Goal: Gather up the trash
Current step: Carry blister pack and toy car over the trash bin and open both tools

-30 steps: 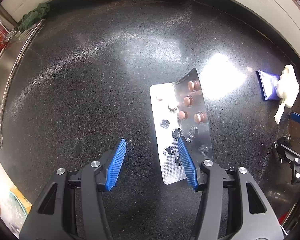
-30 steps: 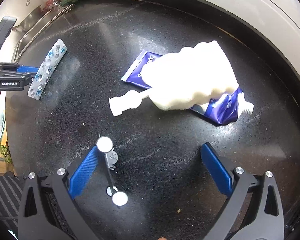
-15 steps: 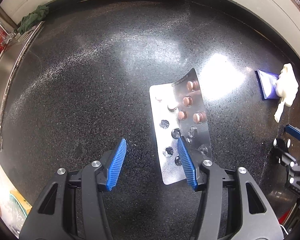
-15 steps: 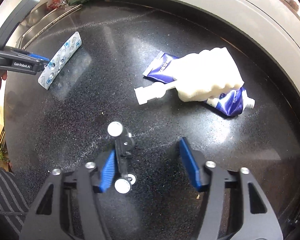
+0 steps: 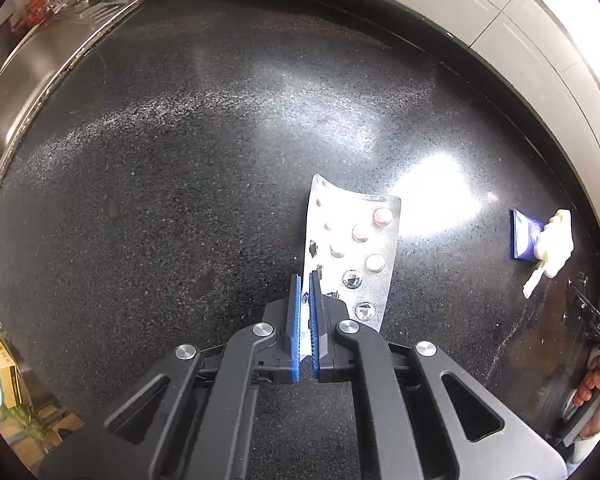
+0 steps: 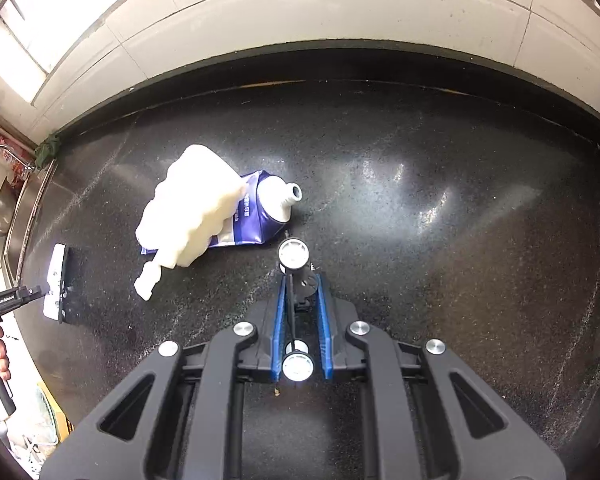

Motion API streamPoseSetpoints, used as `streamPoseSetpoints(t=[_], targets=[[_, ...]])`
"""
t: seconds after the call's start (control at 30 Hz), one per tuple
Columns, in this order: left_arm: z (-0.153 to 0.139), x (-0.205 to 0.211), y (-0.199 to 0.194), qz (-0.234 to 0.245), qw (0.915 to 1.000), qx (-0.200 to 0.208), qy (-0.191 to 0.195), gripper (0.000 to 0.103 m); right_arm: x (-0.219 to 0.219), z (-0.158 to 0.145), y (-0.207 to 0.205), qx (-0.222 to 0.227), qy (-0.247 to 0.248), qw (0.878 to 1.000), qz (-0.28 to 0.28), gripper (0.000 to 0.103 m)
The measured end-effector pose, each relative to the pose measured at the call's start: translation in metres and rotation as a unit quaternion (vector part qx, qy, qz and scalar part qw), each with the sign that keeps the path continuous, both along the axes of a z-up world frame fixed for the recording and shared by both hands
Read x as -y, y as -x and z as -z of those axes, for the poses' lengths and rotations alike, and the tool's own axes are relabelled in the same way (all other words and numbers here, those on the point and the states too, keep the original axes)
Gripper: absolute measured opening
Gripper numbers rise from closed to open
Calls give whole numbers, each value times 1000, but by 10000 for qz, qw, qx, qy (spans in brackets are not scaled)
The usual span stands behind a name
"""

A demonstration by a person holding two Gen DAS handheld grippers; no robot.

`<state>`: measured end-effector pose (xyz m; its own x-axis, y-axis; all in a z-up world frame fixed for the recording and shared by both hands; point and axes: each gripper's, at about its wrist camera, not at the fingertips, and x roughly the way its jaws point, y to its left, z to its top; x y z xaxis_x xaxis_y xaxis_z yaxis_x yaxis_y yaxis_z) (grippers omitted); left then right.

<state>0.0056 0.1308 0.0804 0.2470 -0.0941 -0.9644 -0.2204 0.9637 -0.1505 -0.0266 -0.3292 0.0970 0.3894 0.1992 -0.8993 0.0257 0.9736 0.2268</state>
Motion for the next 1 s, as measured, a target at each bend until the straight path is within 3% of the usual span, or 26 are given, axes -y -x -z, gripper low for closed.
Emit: streamPoseSetpoints(t=[0.13, 0.33, 0.63, 0.87, 1.0], targets=[[-8, 4, 16, 82, 9996, 80, -258, 0, -17, -3, -6, 55, -30, 9996, -266, 15], [-11, 5, 37, -94, 9998, 106, -133, 0, -52, -5, -9, 101, -109, 9974, -702, 15], [-58, -20, 68, -515, 9972, 523, -144, 0, -87, -29, -12, 332, -199, 9925, -1158, 15], [-76, -101, 129, -1583, 9853, 604, -213, 0, -163, -44, -33, 338, -361, 9829, -1776, 15], [-83, -157, 201, -2421, 9678, 524, -439, 0, -235, -52, -38, 323, -419, 9692, -2405, 15]])
